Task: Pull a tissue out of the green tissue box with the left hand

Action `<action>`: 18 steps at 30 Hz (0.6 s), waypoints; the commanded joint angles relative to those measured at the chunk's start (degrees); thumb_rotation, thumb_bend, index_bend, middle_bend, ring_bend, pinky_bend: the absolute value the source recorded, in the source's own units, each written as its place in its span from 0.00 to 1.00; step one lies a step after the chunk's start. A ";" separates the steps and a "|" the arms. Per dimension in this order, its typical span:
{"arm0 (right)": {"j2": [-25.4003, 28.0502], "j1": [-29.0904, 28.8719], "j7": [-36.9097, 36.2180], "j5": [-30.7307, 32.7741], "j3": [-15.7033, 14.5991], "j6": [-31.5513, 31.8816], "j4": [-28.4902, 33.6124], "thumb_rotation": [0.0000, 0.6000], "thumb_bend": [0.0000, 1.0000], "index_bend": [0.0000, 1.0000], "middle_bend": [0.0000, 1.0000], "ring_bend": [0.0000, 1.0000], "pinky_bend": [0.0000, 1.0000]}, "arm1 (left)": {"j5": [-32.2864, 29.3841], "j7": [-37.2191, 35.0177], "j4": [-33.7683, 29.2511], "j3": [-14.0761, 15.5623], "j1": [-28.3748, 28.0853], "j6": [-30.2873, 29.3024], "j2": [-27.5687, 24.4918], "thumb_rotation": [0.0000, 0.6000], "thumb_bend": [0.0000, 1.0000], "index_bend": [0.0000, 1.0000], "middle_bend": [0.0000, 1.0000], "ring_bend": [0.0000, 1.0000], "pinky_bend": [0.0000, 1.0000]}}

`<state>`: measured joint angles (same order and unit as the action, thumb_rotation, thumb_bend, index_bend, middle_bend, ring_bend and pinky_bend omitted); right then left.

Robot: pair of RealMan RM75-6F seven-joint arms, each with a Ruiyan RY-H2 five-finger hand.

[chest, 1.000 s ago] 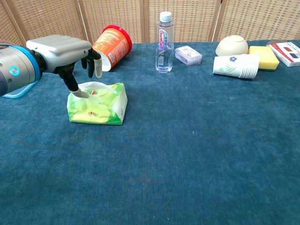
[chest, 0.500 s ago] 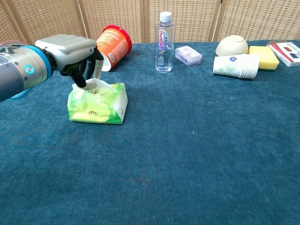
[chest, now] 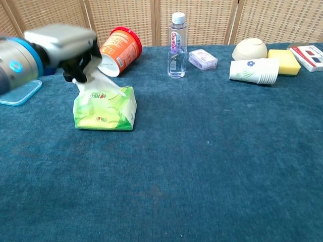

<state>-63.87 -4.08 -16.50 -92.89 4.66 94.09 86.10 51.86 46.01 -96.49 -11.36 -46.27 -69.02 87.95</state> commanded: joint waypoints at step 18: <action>-0.73 -0.20 2.59 -1.06 -0.55 -0.14 0.36 1.00 0.00 0.00 0.00 0.00 0.00 | 33.26 -26.10 -17.87 8.23 16.59 -10.56 -27.05 1.00 0.45 0.79 0.86 0.73 0.81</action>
<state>-64.59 -4.28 -13.93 -93.94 4.11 93.94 86.45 80.54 23.64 -114.91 -6.99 -32.78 -78.94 63.00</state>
